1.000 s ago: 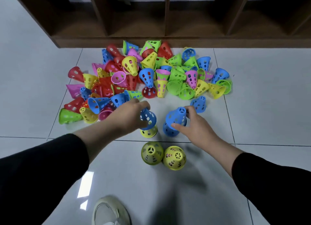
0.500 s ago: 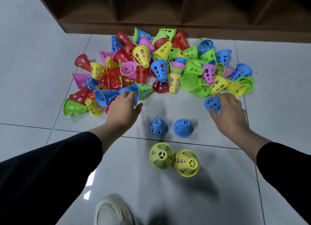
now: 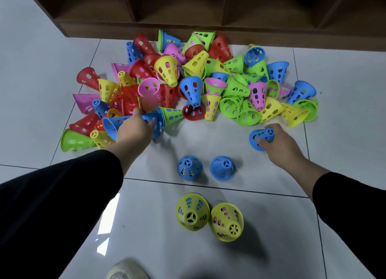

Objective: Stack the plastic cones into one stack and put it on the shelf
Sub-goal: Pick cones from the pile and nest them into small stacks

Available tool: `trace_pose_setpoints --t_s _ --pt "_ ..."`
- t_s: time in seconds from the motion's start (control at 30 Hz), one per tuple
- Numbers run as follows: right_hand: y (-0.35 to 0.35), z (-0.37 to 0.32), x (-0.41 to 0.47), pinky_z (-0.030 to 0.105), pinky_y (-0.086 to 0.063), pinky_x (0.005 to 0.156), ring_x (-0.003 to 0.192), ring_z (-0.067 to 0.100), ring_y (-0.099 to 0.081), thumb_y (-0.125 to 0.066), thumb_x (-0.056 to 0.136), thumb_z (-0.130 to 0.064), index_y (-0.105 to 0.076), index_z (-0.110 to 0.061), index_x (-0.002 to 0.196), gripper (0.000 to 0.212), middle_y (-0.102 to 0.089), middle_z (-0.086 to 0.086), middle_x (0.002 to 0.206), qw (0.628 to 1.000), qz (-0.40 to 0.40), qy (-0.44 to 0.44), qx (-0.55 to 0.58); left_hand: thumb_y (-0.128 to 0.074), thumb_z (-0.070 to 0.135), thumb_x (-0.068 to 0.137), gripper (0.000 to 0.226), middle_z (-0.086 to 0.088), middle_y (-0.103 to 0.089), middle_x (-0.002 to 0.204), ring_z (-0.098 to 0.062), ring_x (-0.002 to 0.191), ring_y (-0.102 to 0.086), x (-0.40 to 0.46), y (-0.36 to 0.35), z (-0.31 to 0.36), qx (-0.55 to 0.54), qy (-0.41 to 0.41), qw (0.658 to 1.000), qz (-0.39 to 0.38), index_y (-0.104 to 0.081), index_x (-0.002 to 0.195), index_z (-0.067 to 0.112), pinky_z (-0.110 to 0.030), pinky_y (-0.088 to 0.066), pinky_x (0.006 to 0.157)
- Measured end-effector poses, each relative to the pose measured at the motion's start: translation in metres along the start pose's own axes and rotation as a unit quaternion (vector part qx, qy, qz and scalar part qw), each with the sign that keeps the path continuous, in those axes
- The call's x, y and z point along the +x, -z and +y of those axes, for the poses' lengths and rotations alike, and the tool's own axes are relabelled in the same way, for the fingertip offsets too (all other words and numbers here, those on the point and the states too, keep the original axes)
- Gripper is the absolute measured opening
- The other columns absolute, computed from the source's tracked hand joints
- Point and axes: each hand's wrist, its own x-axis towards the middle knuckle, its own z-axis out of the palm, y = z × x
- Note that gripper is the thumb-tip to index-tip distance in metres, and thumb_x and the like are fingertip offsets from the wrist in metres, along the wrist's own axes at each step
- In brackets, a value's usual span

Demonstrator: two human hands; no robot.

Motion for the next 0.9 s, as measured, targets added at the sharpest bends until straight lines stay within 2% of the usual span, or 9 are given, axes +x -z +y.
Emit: trace_pose_setpoints --t_s 0.17,0.33,0.4,0.47,0.57,0.63,0.67,0.8,0.9 --pt "-0.006 -0.003 -0.003 0.037 -0.049 0.075 0.098 0.035 -0.06 -0.066 0.092 -0.034 -0.048 -0.019 0.13 0.045 -0.062 0.016 0.12 1.0 0.01 -0.002 0.012 -0.052 0.049 0.094 0.04 -0.01 -0.068 0.089 -0.033 0.081 -0.067 0.005 -0.005 0.005 0.044 -0.014 0.998 -0.046 -0.052 0.114 0.014 -0.04 -0.054 0.069" --pt "0.0 -0.02 -0.026 0.032 -0.043 0.068 0.087 0.027 -0.058 -0.066 0.092 -0.037 -0.049 -0.022 0.126 0.041 -0.064 0.006 0.108 0.996 0.037 0.05 0.058 -0.051 0.054 0.094 0.046 -0.01 -0.067 0.094 -0.035 0.091 -0.063 -0.017 -0.002 0.01 0.021 -0.032 0.999 0.007 -0.056 0.119 0.015 -0.037 -0.044 0.066" --pt "0.004 -0.03 -0.041 0.031 -0.042 0.066 0.081 0.023 -0.057 -0.067 0.091 -0.039 -0.05 -0.024 0.122 0.039 -0.062 0.0 0.104 0.992 0.037 0.072 0.1 -0.051 0.061 0.092 0.052 -0.003 -0.062 0.083 -0.032 0.084 -0.061 -0.03 0.004 0.009 -0.018 -0.041 0.998 0.033 -0.057 0.119 0.016 -0.035 -0.039 0.063" --pt "0.009 -0.042 -0.06 0.034 -0.046 0.066 0.076 0.021 -0.058 -0.069 0.088 -0.042 -0.05 -0.029 0.118 0.038 -0.063 -0.004 0.101 0.987 0.031 0.113 0.111 -0.058 0.062 0.088 0.05 0.004 -0.055 0.074 -0.026 0.076 -0.059 -0.044 0.012 0.005 -0.084 -0.068 0.993 0.05 -0.057 0.107 0.016 -0.033 -0.035 0.058" --pt "0.017 -0.054 -0.09 0.036 -0.048 0.078 0.091 0.014 -0.058 -0.072 0.086 -0.041 -0.05 -0.034 0.117 0.039 -0.063 -0.011 0.11 0.98 -0.005 0.174 0.092 -0.073 0.05 0.082 0.043 0.011 -0.053 0.071 -0.007 0.063 -0.052 -0.071 0.024 -0.003 -0.18 -0.131 0.974 0.034 -0.047 0.092 0.018 -0.023 -0.033 0.051" --pt "0.019 -0.059 -0.105 0.038 -0.048 0.084 0.099 0.013 -0.057 -0.069 0.085 -0.046 -0.049 -0.039 0.119 0.041 -0.062 -0.011 0.115 0.979 -0.036 0.197 0.046 -0.077 0.045 0.081 0.045 0.011 -0.058 0.08 -0.004 0.066 -0.057 -0.088 0.032 -0.007 -0.219 -0.173 0.96 -0.022 -0.045 0.102 0.022 -0.017 -0.038 0.054" --pt "0.018 -0.061 -0.11 0.039 -0.049 0.085 0.1 0.014 -0.057 -0.067 0.085 -0.049 -0.047 -0.041 0.12 0.042 -0.061 -0.009 0.115 0.977 -0.046 0.208 0.012 -0.076 0.046 0.081 0.048 0.011 -0.059 0.085 -0.006 0.069 -0.059 -0.095 0.035 -0.009 -0.208 -0.201 0.956 -0.052 -0.045 0.112 0.025 -0.019 -0.042 0.058" --pt "0.005 -0.065 -0.115 0.04 -0.049 0.082 0.107 0.018 -0.055 -0.061 0.09 -0.047 -0.042 -0.038 0.125 0.041 -0.059 -0.005 0.114 0.964 -0.073 0.228 -0.113 -0.069 0.052 0.086 0.08 0.0 -0.062 0.112 -0.021 0.093 -0.06 -0.105 0.038 -0.008 -0.026 -0.319 0.943 -0.095 -0.029 0.152 0.033 -0.031 -0.047 0.076" --pt "-0.011 -0.066 -0.111 0.039 -0.049 0.084 0.114 0.018 -0.052 -0.059 0.093 -0.042 -0.042 -0.032 0.13 0.042 -0.057 -0.008 0.127 0.954 -0.093 0.234 -0.164 -0.065 0.051 0.089 0.078 -0.002 -0.059 0.12 -0.026 0.104 -0.061 -0.106 0.029 0.004 0.066 -0.359 0.923 -0.123 -0.027 0.155 0.033 -0.033 -0.048 0.082"
